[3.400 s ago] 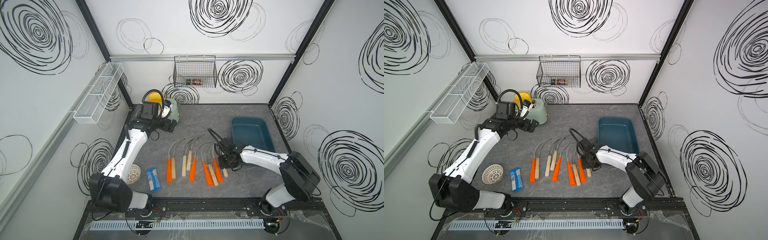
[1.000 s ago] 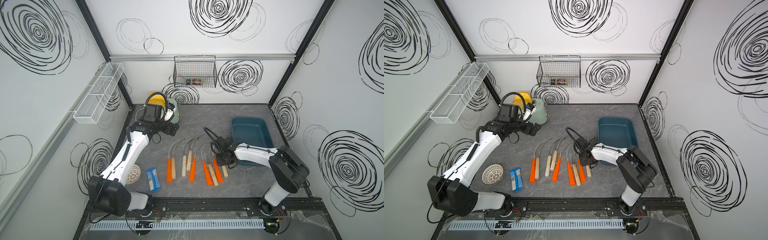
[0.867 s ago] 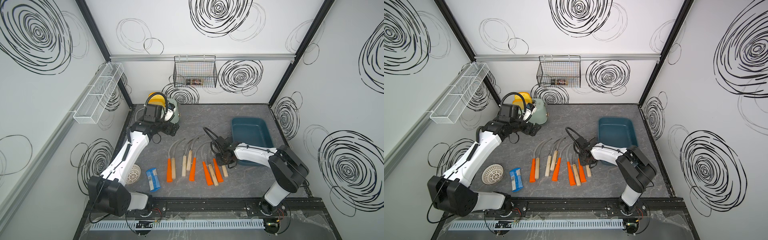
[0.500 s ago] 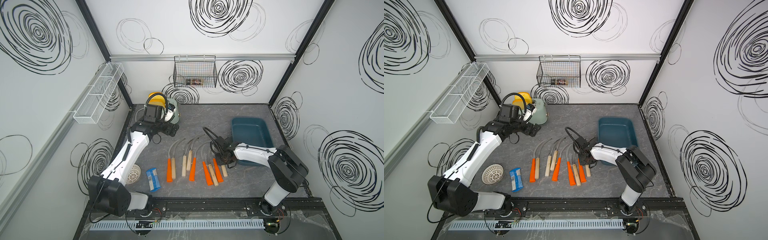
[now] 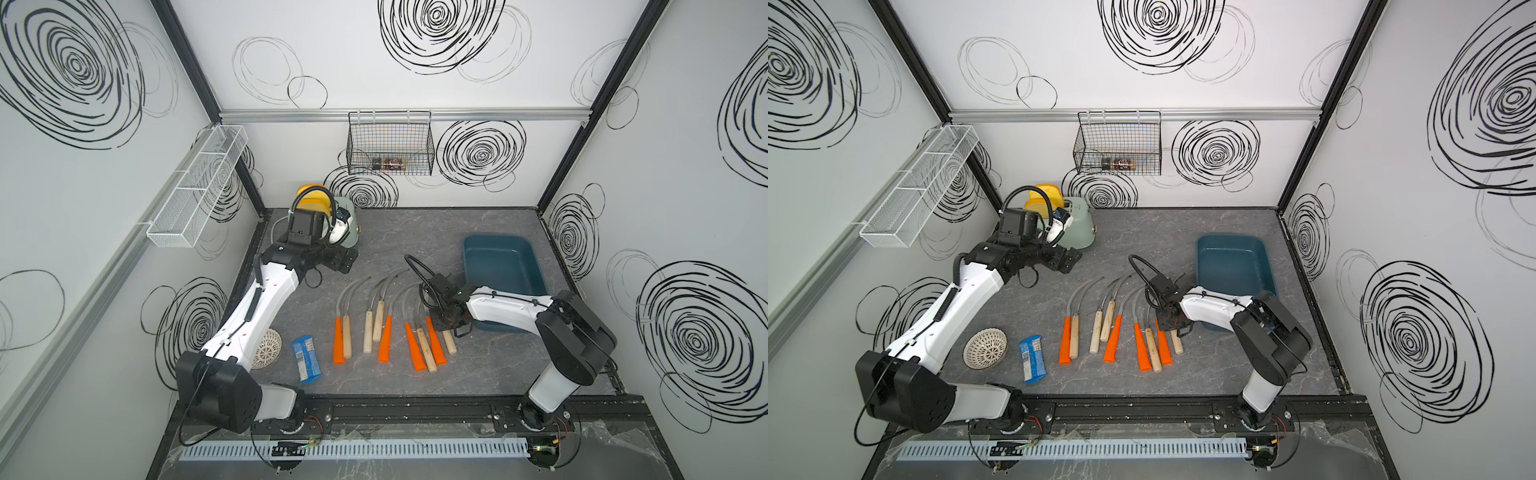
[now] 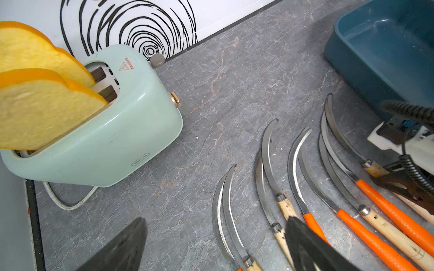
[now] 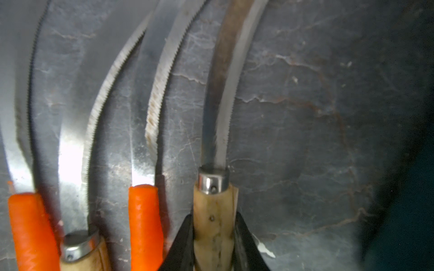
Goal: Put small sickles into storage boxes
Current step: Pick up the sickle at the center of the board.
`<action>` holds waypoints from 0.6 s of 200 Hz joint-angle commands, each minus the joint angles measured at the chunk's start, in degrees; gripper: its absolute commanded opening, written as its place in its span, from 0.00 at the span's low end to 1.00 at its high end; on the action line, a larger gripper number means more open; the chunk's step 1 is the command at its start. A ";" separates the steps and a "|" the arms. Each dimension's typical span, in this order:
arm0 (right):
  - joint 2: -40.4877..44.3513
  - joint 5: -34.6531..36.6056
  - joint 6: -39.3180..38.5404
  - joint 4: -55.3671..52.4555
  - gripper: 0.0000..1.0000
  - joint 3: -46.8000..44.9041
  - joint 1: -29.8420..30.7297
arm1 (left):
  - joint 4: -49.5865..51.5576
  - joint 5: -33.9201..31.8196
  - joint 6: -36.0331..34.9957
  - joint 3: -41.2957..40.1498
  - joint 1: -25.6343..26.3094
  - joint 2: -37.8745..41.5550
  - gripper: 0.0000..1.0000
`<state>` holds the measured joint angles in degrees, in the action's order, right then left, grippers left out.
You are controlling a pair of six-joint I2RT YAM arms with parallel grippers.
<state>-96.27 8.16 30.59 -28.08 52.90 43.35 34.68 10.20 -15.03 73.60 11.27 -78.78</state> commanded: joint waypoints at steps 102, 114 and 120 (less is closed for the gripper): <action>1.96 -0.48 -2.00 -1.72 0.00 0.11 -0.89 | -1.90 -0.52 -0.18 0.23 0.47 0.38 0.96; 2.47 -0.90 -2.11 -1.65 0.00 0.23 -1.02 | -1.97 -0.44 -0.04 0.30 0.54 0.21 0.96; 2.79 -1.15 -2.19 -1.72 0.00 0.29 -1.23 | -1.99 -0.33 0.10 0.31 0.60 0.21 0.96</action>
<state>-95.77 7.51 29.26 -28.25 52.88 42.72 34.65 9.93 -15.00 73.60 11.27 -78.78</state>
